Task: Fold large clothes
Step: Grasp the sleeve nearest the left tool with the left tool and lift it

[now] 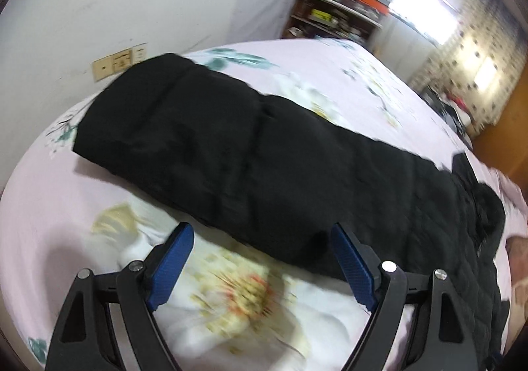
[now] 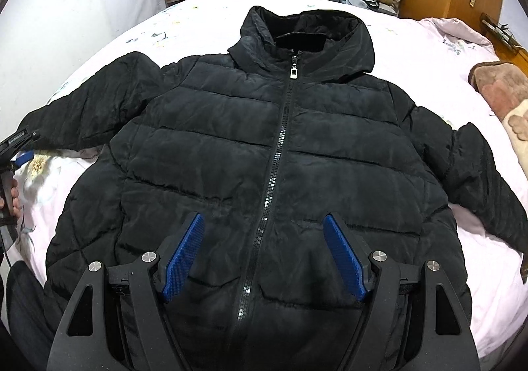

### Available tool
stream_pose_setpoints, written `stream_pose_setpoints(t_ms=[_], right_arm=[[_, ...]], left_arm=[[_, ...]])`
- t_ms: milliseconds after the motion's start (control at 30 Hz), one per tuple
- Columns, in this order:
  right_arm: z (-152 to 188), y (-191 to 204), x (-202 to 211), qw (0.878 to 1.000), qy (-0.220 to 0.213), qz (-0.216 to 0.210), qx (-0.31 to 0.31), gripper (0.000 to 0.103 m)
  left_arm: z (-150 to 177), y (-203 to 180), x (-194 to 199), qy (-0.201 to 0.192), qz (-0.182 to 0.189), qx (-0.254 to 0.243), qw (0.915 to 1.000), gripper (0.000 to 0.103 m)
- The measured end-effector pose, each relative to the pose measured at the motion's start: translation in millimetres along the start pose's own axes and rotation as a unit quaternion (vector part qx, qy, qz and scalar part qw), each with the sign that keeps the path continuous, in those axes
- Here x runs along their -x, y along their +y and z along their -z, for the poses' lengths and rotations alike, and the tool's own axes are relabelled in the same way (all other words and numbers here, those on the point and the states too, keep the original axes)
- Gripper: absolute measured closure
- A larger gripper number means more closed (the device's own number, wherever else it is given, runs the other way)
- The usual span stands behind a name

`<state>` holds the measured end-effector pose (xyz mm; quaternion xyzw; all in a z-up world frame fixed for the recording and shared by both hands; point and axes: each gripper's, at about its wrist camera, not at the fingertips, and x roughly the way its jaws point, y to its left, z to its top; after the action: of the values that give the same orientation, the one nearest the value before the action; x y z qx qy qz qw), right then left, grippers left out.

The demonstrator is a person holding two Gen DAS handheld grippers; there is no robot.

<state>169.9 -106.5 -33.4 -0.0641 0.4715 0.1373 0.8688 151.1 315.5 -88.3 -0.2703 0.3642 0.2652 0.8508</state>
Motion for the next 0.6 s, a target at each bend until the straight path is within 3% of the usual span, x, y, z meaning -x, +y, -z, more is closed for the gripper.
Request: stream_pose_setpoints(t_ms=[200,267,300,367,400,433,600], right_arm=[[-6.1,-6.4,-10.4,1.0,0.008,0.007,0.0,0.028],[-8.4,-10.0,-13.7,1.0,0.011,0.008,-0.006,0.028],[-9.2,-11.8,-14.7,1.0,0.013,0.009,-0.008,0.028],[-10.8,-15.9,-16.3,1.0,0.014,0.013,-0.013,0.028],[-11.5,-18.2,-16.9,1.0,0.014,0.016,-0.015,0.028],[-11.7,-20.0,-17.5,1.0,0.016,0.018,-0.016,0.028],[-12.7,-29.9,-18.4,0.999,0.021,0.015,-0.026,0.028]], left_arm=[[-8.6,7.9,-8.6,-0.02,-0.015,0.008,0.9997,0.017],[-11.7,5.1,-11.5,-0.025,-0.028,0.0,0.9993,0.022],[-12.6,2.7,-13.6,-0.026,-0.036,-0.007,0.999,0.028],[-15.6,-0.9,-14.4,-0.025,-0.044,-0.021,0.9985,0.054],[-18.7,-1.0,-13.2,-0.024,-0.043,-0.023,0.9985,0.074],[-23.5,-0.8,-10.6,-0.025,-0.043,-0.022,0.9985,0.087],[-39.0,-18.0,21.7,-0.043,-0.007,-0.041,0.9982,0.091]])
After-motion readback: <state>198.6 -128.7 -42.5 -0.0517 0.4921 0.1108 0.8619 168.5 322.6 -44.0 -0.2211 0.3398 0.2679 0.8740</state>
